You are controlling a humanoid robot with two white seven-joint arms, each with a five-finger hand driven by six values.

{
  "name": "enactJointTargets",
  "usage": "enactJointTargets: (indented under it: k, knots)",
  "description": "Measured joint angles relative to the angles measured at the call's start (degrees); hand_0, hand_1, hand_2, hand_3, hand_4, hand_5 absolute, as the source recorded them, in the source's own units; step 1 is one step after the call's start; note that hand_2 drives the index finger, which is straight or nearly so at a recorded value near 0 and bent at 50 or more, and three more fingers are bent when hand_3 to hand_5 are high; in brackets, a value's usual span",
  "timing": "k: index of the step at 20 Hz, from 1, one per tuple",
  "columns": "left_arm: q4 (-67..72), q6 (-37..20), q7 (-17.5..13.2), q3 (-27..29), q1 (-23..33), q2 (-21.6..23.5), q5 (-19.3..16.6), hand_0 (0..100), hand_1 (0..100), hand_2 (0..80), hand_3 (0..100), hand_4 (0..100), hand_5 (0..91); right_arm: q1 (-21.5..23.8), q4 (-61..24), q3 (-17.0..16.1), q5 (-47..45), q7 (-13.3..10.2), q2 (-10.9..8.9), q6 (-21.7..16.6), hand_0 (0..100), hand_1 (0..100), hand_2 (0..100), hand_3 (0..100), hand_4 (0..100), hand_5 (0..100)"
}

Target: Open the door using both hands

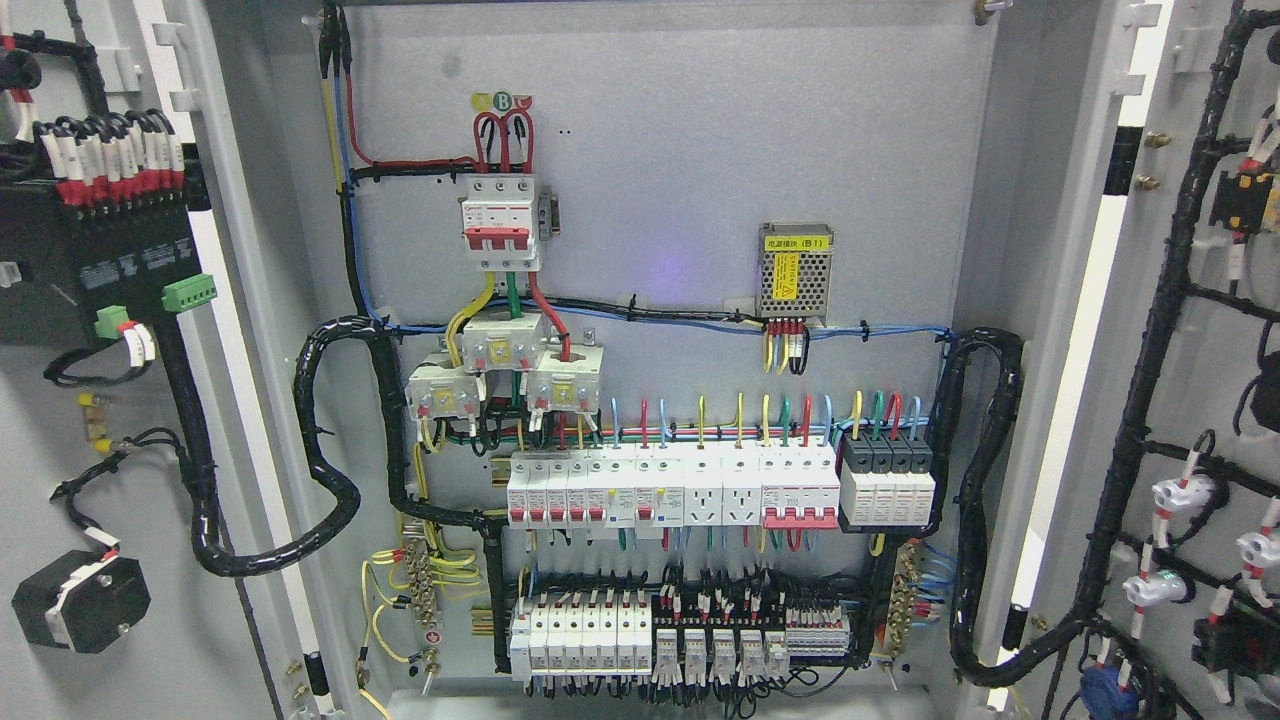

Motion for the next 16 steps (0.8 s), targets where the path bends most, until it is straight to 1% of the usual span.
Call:
enactJointTargets:
  k: [5,16]
  knots:
    - [2.3,0.0,0.0,1.3,-1.2,0.2,0.4,0,0,0.0,0,3,0.0,0.5,0.7,-0.9,-0.4,0.0,-0.04,0.1,11,0,0,0,0,0]
    - [8.2,0.0,-0.3,3.5,-5.3,1.3,1.0,0,0,0.0,0,3,0.0,3.0,1.4,-3.1,-1.1,0.0,-0.04,0.1,11,0,0,0,0,0]
